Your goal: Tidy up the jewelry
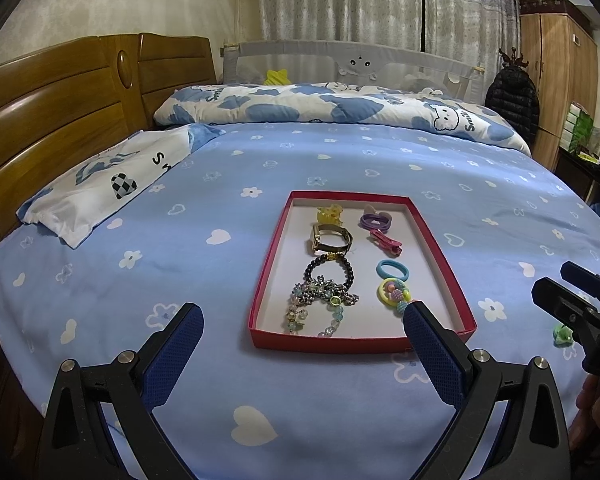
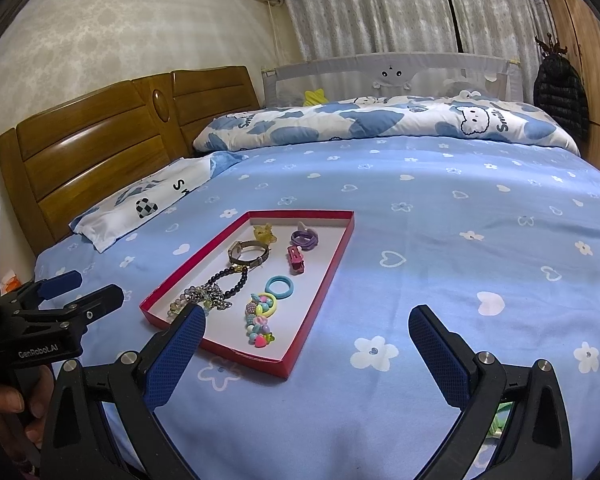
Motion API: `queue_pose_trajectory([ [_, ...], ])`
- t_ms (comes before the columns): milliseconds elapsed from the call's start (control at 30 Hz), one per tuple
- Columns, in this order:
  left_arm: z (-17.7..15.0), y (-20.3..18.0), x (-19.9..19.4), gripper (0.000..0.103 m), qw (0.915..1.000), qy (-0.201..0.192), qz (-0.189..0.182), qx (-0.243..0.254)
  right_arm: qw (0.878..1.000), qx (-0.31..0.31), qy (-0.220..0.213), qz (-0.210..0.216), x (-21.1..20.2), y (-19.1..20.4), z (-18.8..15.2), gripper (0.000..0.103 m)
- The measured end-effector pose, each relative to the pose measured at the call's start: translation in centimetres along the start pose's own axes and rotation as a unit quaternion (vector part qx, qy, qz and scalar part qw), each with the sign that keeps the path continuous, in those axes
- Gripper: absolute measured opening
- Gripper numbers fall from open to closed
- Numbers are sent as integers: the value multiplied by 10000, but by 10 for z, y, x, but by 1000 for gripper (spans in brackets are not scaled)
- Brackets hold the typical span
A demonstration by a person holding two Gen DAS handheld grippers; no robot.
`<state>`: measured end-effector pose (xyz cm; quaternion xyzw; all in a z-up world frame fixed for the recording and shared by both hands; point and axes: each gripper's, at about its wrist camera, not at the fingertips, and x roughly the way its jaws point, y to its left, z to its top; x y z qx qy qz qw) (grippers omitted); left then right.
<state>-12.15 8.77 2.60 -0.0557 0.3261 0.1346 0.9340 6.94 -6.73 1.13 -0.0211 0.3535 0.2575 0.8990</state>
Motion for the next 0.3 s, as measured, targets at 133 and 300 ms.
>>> queue_pose_trajectory([
  [133,3,-1,3,101,10000,25,-59,-18,10000,41,44,3,4,-4,-1,102],
  [300,6,-2,9,101,9999,62,-114,-26,9998,117,137,14,11,-7,-2,102],
])
